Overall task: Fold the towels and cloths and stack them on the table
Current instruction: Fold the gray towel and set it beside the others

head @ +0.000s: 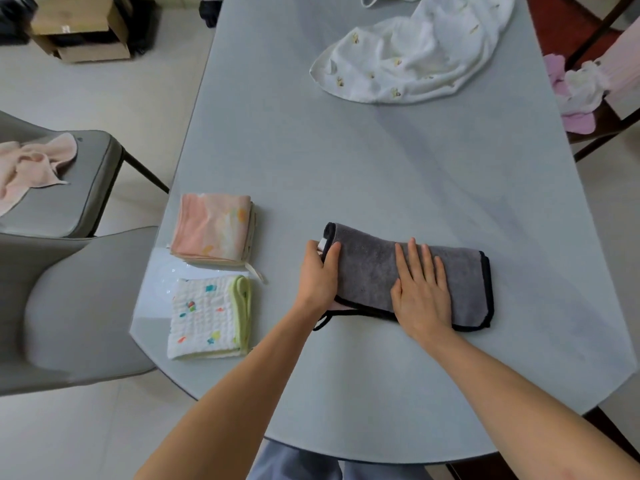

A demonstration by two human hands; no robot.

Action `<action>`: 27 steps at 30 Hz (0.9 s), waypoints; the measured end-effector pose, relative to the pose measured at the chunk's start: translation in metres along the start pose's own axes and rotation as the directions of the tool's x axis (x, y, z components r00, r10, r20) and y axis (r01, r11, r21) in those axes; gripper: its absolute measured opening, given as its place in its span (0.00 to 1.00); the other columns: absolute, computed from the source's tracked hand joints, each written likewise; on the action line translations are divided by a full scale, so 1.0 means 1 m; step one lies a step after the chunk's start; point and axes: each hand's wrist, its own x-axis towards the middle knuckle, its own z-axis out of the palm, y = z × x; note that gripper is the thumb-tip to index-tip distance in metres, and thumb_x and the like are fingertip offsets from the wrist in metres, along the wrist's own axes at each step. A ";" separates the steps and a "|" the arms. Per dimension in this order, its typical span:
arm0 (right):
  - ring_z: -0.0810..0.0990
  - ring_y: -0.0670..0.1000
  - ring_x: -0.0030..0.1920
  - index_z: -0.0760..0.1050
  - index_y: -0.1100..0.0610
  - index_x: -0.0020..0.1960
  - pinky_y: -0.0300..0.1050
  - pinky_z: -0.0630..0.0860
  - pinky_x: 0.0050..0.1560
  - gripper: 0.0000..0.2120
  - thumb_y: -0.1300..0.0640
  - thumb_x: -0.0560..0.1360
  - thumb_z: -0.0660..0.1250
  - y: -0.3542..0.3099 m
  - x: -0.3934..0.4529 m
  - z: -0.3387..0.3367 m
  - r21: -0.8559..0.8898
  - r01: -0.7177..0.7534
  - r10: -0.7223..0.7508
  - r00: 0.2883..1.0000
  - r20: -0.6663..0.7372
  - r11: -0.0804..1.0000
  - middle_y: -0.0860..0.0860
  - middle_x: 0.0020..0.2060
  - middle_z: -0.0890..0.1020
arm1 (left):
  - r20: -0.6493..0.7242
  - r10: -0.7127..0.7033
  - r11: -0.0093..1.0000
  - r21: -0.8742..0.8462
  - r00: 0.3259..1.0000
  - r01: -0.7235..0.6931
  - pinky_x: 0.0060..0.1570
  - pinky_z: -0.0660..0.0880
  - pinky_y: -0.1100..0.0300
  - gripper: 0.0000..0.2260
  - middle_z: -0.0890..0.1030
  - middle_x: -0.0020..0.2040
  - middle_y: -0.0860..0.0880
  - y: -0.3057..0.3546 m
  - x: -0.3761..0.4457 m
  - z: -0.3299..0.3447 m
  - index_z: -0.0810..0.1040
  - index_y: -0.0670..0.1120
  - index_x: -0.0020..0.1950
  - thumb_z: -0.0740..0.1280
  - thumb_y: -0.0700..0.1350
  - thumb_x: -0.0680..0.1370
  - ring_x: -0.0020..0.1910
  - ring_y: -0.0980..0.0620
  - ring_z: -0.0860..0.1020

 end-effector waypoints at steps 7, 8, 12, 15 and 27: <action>0.48 0.54 0.77 0.50 0.55 0.78 0.52 0.45 0.76 0.28 0.48 0.80 0.40 0.018 0.008 -0.009 0.093 0.145 -0.154 0.984 0.090 0.985 0.54 0.78 0.49 | 0.057 0.108 0.994 0.000 0.993 -0.108 0.35 0.70 0.60 0.10 0.73 0.37 0.50 0.030 -0.016 0.018 0.67 0.45 0.52 0.62 0.50 0.80 0.35 0.53 0.72; 0.46 0.52 0.77 0.48 0.54 0.78 0.49 0.44 0.76 0.26 0.49 0.82 0.44 0.020 0.007 -0.015 0.247 0.131 -0.156 0.984 0.085 0.960 0.52 0.78 0.48 | 0.050 0.122 0.992 0.008 0.991 -0.122 0.35 0.70 0.61 0.10 0.72 0.37 0.51 0.033 -0.019 0.020 0.68 0.45 0.53 0.63 0.49 0.79 0.34 0.54 0.71; 0.75 0.54 0.63 0.71 0.58 0.66 0.49 0.68 0.67 0.16 0.55 0.83 0.53 0.037 0.004 -0.054 0.903 -0.258 0.266 0.949 0.169 0.345 0.54 0.63 0.76 | 0.046 0.161 0.982 0.091 0.986 -0.164 0.39 0.71 0.61 0.10 0.73 0.39 0.52 0.048 -0.033 0.042 0.68 0.45 0.54 0.66 0.46 0.78 0.38 0.52 0.74; 0.81 0.56 0.45 0.75 0.60 0.54 0.46 0.77 0.50 0.12 0.58 0.83 0.54 0.056 -0.003 -0.082 0.953 -0.304 0.366 0.885 0.288 -0.013 0.61 0.49 0.81 | 0.102 0.227 0.947 0.208 0.968 -0.244 0.41 0.70 0.60 0.12 0.73 0.41 0.54 0.049 -0.048 0.074 0.67 0.45 0.55 0.67 0.45 0.76 0.42 0.51 0.74; 0.82 0.59 0.46 0.79 0.66 0.46 0.55 0.79 0.51 0.14 0.53 0.76 0.67 0.109 -0.009 -0.097 0.870 -0.476 0.430 0.818 0.383 0.130 0.62 0.46 0.83 | 0.550 0.143 0.814 0.408 0.823 -0.414 0.37 0.78 0.56 0.27 0.81 0.45 0.46 0.042 -0.051 0.165 0.58 0.46 0.69 0.65 0.37 0.73 0.41 0.47 0.81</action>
